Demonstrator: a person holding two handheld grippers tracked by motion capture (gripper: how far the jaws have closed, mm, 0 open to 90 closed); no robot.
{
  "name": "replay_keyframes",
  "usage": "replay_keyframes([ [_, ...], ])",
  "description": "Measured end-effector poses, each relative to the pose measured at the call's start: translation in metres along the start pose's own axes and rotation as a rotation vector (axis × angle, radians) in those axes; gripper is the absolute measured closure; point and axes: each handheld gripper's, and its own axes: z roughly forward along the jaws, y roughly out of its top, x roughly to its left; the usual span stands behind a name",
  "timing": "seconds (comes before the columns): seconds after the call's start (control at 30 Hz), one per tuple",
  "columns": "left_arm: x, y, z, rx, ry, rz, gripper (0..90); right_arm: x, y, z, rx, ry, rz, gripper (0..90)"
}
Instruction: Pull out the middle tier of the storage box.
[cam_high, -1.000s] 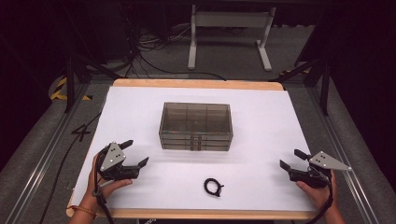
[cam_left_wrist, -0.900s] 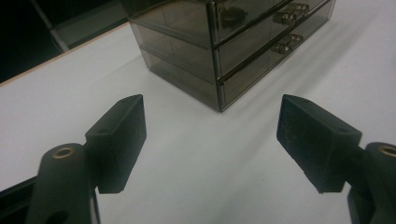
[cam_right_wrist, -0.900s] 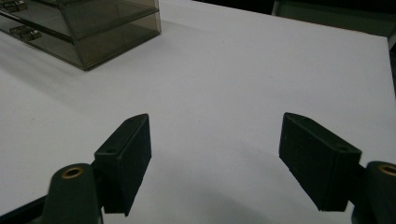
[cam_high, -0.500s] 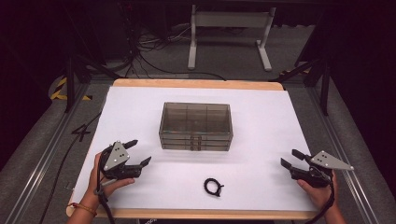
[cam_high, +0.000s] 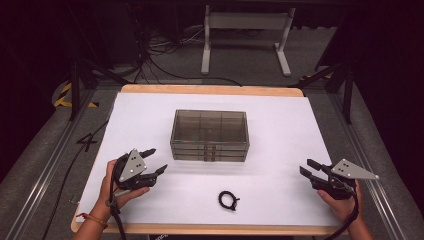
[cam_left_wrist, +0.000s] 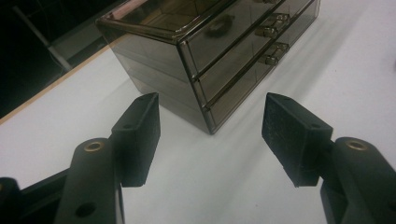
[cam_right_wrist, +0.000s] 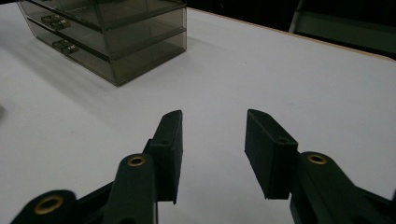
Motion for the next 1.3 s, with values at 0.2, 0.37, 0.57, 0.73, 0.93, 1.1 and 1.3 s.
replay_keyframes([
  [0.2,-0.002,0.004,0.002,0.006,0.007,0.021,38.6,0.006,0.009,0.002,0.005,0.021,-0.025,65.2],
  [0.37,-0.005,0.008,0.004,0.009,0.002,0.045,40.4,0.012,0.02,0.004,0.007,0.054,-0.056,73.0],
  [0.57,-0.01,0.014,0.011,0.017,0.004,0.085,42.0,0.017,0.038,0.014,-0.004,0.088,-0.081,82.4],
  [0.73,-0.015,0.019,0.017,0.02,0.001,0.115,42.7,0.023,0.051,0.023,-0.003,0.115,-0.11,86.8],
  [0.93,-0.021,0.023,0.025,0.033,-0.002,0.154,44.6,0.029,0.064,0.035,-0.017,0.148,-0.125,90.0],
  [1.1,-0.027,0.029,0.034,0.04,0.004,0.2,44.7,0.033,0.08,0.044,-0.029,0.166,-0.146,90.0],
  [1.3,-0.036,0.036,0.048,0.059,0.009,0.259,47.0,0.041,0.1,0.06,-0.025,0.191,-0.16,90.0],
])
